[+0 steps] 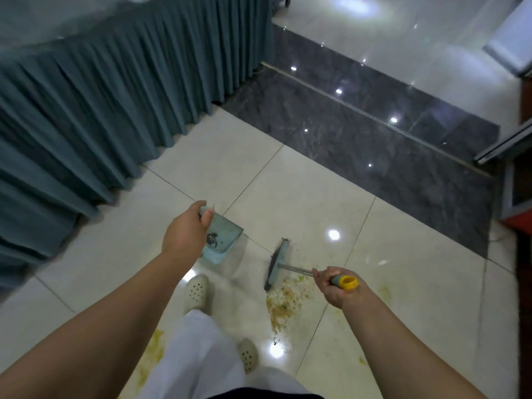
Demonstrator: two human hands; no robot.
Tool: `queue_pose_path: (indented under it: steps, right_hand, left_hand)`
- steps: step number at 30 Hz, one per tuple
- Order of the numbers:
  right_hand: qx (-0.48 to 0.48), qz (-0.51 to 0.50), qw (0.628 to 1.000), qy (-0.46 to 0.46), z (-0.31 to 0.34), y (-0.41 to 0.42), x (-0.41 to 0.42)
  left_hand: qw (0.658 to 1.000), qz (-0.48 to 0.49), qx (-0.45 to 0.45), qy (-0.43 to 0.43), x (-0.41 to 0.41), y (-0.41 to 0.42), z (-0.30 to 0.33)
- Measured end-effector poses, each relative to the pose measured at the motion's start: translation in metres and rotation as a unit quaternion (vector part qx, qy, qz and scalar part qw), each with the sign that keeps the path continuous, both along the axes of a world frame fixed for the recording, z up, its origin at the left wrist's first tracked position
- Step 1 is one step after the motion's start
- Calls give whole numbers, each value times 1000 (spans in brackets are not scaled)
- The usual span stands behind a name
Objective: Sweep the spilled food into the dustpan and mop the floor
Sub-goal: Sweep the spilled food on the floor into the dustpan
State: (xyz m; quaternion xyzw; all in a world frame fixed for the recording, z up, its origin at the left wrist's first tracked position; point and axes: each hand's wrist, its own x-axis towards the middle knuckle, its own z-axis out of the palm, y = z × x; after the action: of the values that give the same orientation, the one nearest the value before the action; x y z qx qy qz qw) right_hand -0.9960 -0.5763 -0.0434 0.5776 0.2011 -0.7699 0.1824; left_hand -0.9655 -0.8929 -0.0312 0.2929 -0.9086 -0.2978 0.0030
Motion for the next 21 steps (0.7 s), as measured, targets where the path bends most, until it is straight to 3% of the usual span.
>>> queue_pose_path:
  steps: [9, 21]
  right_hand:
    - [-12, 71, 997, 8, 15, -54, -36]
    - [-94, 165, 982, -1, -18, -240, -131]
  left_hand:
    - [1000, -14, 16, 5, -42, -53, -5]
    - [999, -1, -10, -43, -107, -158, -2]
